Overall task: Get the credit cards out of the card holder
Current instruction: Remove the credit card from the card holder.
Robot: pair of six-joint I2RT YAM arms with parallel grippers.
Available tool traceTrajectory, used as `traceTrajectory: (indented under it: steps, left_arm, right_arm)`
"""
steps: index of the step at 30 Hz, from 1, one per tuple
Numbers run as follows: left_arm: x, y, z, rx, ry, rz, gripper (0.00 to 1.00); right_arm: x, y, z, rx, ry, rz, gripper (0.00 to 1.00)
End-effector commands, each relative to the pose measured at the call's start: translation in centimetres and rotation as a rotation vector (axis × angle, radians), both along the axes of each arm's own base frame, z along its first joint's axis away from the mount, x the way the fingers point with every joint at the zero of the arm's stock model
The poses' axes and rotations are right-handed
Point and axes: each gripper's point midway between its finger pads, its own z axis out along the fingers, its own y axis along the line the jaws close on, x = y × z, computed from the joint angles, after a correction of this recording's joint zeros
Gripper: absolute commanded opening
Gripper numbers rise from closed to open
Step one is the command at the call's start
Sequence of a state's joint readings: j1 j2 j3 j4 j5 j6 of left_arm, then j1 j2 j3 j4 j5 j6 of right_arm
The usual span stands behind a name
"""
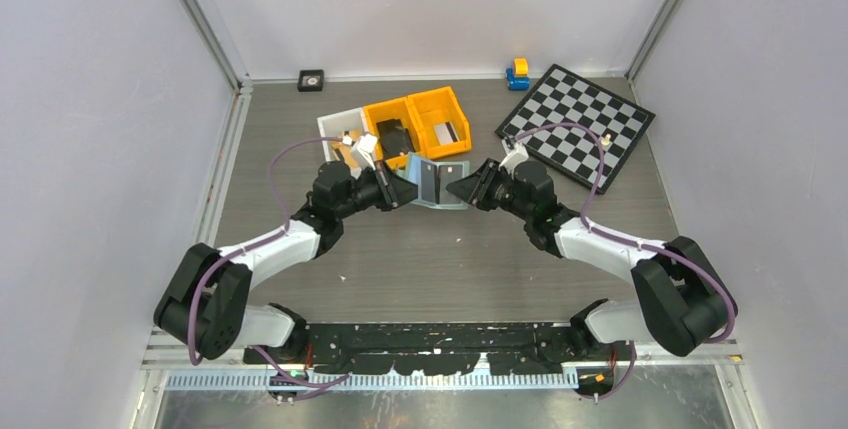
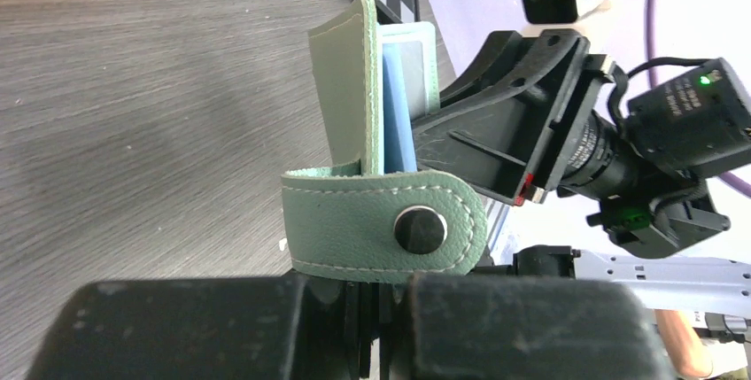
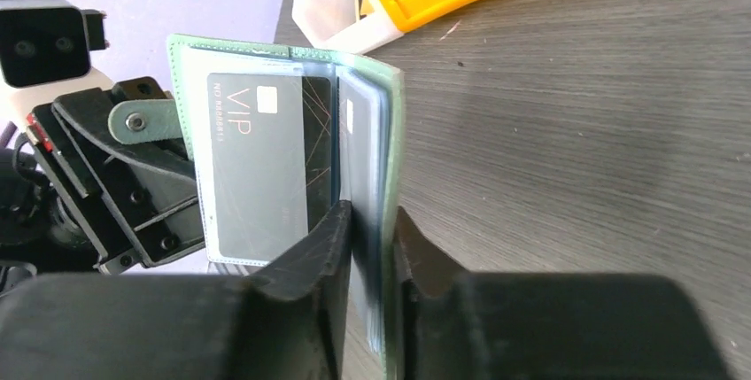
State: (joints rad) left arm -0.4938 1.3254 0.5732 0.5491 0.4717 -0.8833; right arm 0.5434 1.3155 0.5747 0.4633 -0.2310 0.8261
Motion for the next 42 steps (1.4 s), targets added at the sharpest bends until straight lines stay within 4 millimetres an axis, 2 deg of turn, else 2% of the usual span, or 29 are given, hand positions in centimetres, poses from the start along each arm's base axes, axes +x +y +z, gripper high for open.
traceTrajectory:
  steps: [1,3,5,8,9,12,16,19,21,25,28,31,35,37,38,41,42]
  left_arm:
    - [0.2,-0.3,2.8,-0.094,-0.077,-0.03,0.01]
    - [0.5,0.1,2.4,-0.094,-0.06,-0.011,0.05]
    - [1.0,0.9,1.9,-0.098,-0.034,0.021,0.11]
    - [1.5,2.0,1.7,-0.128,-0.012,0.057,0.25]
    - [1.6,2.3,1.7,-0.141,-0.01,0.061,0.27]
    - [1.6,2.4,2.6,-0.191,-0.031,0.045,0.4]
    - [1.4,2.2,3.1,-0.225,-0.056,0.015,0.49]
    - [1.4,1.7,2.7,-0.228,-0.042,-0.023,0.51]
    - [1.6,1.4,2.1,-0.232,-0.02,-0.034,0.5]
    - [1.9,1.0,1.9,-0.251,-0.006,-0.055,0.34]
    - [2.1,0.9,1.0,-0.222,0.029,-0.051,0.32]
    - [2.2,1.1,0.9,-0.209,0.027,-0.039,0.15]
    - [2.0,1.4,1.2,-0.187,0.01,-0.025,0.0]
    - [1.9,1.6,1.4,-0.18,0.006,-0.019,0.0]
    - [1.8,1.6,1.5,-0.18,0.0,-0.015,0.0]
    - [1.6,1.9,1.8,-0.178,-0.015,-0.001,0.0]
    - [1.6,2.0,1.9,-0.176,-0.019,0.005,0.0]
  right_arm:
    - [0.2,0.4,1.7,0.105,-0.024,0.034,0.18]
    - [0.4,0.0,1.8,0.103,-0.023,0.025,0.05]
    - [0.4,-0.5,1.8,0.088,-0.021,0.003,0.01]
    - [0.4,-0.9,2.0,0.078,-0.032,-0.012,0.0]
    - [0.4,-0.9,2.2,0.08,-0.036,-0.01,0.0]
    - [0.2,-0.9,2.5,0.086,-0.043,-0.002,0.01]
    - [0.0,-0.7,2.8,0.095,-0.055,0.015,0.0]
    - [-0.2,-0.4,3.1,0.106,-0.062,0.034,0.0]
    - [-0.3,-0.2,3.3,0.121,-0.071,0.049,0.0]
    - [-0.5,0.1,3.4,0.129,-0.07,0.065,0.0]
    - [-0.5,0.1,3.5,0.133,-0.071,0.068,0.0]
    - [-0.4,0.0,3.5,0.122,-0.067,0.059,0.01]
    - [0.0,-0.8,2.8,0.084,-0.044,0.011,0.06]
    - [0.2,-1.2,2.4,0.058,-0.029,-0.015,0.11]
    - [0.5,-1.6,2.3,0.044,-0.028,-0.039,0.19]
    - [1.1,-4.1,1.3,-0.035,0.0,-0.178,0.39]
    - [1.1,-4.8,1.3,-0.051,-0.005,-0.211,0.41]
